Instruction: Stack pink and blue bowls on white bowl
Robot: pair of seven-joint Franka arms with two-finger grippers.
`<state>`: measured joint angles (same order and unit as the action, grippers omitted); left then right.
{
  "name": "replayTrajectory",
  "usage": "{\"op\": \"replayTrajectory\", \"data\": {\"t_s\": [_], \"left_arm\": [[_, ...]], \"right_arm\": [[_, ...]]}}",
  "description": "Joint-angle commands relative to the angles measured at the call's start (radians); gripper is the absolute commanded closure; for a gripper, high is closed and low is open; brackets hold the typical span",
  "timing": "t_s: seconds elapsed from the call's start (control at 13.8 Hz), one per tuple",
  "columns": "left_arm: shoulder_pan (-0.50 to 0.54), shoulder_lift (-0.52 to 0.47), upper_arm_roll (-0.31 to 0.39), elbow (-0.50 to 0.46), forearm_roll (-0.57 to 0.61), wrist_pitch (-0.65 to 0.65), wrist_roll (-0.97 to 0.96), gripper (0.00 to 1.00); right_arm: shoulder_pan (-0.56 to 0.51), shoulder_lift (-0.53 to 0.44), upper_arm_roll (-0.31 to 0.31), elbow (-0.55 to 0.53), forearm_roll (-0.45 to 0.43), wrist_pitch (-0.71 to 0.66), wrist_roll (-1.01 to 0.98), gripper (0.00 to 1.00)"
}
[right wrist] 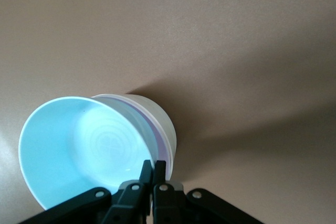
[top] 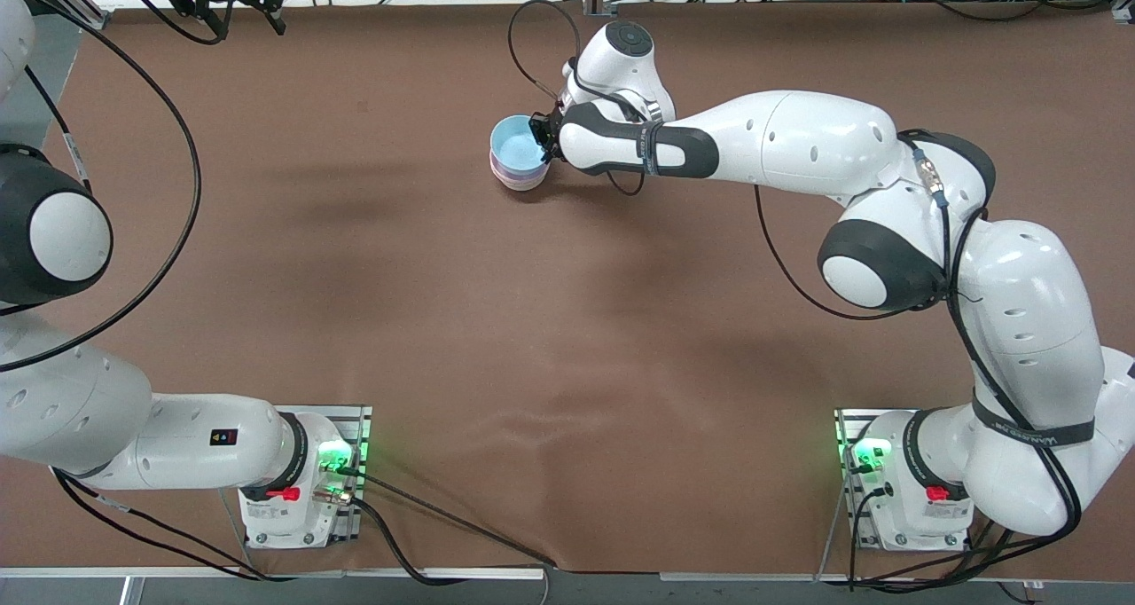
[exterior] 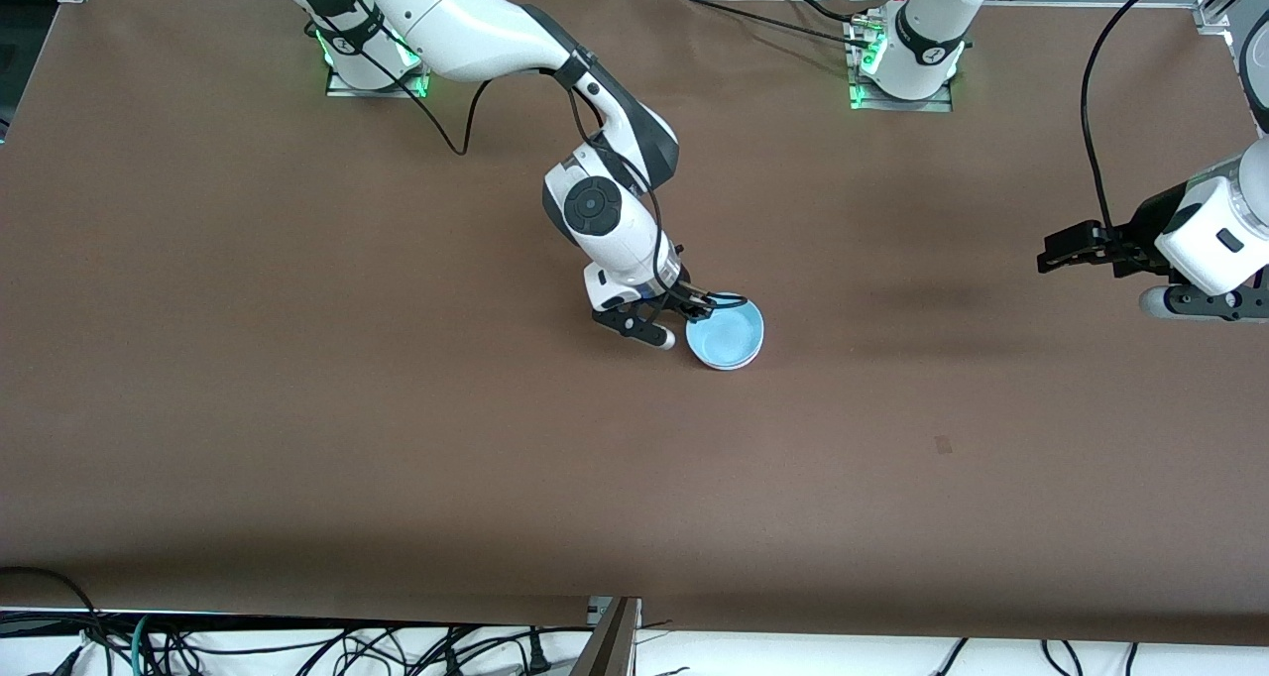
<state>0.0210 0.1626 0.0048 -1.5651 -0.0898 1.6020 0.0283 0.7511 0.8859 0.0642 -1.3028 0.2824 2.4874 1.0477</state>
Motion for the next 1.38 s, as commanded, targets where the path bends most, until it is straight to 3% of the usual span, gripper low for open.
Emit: {"op": "replayTrajectory", "data": {"t_s": [0.0, 0.07, 0.15, 0.29, 0.36, 0.44, 0.87, 1.31], "left_arm": [[-0.004, -0.006, 0.003, 0.005, 0.018, -0.020, 0.016, 0.00], [-0.004, -0.006, 0.003, 0.005, 0.018, -0.028, 0.016, 0.00], [-0.004, -0.006, 0.003, 0.005, 0.018, -0.028, 0.016, 0.00], [-0.004, -0.006, 0.001, 0.005, 0.019, -0.030, 0.016, 0.00], [-0.004, -0.005, 0.001, 0.005, 0.018, -0.028, 0.018, 0.00], [-0.004, -0.005, 0.001, 0.005, 0.018, -0.028, 0.019, 0.00], [-0.004, -0.003, 0.001, 0.004, 0.018, -0.028, 0.019, 0.00], [-0.004, -0.005, 0.001, 0.005, 0.019, -0.030, 0.019, 0.00]], "right_arm": [[0.013, 0.025, -0.011, 0.034, -0.019, 0.002, 0.026, 1.00], [0.013, 0.025, -0.011, 0.034, -0.017, 0.005, 0.026, 1.00], [0.013, 0.025, -0.009, 0.034, -0.016, 0.007, 0.026, 0.92], [0.011, 0.018, -0.007, 0.037, -0.011, 0.007, 0.026, 0.35], [0.011, 0.015, -0.007, 0.039, -0.011, 0.005, 0.035, 0.10], [0.011, 0.005, -0.007, 0.039, -0.011, 0.004, 0.041, 0.03], [-0.010, -0.106, -0.024, 0.030, 0.006, -0.024, 0.047, 0.02], [-0.041, -0.258, -0.225, 0.025, 0.006, -0.303, 0.067, 0.01]]}}
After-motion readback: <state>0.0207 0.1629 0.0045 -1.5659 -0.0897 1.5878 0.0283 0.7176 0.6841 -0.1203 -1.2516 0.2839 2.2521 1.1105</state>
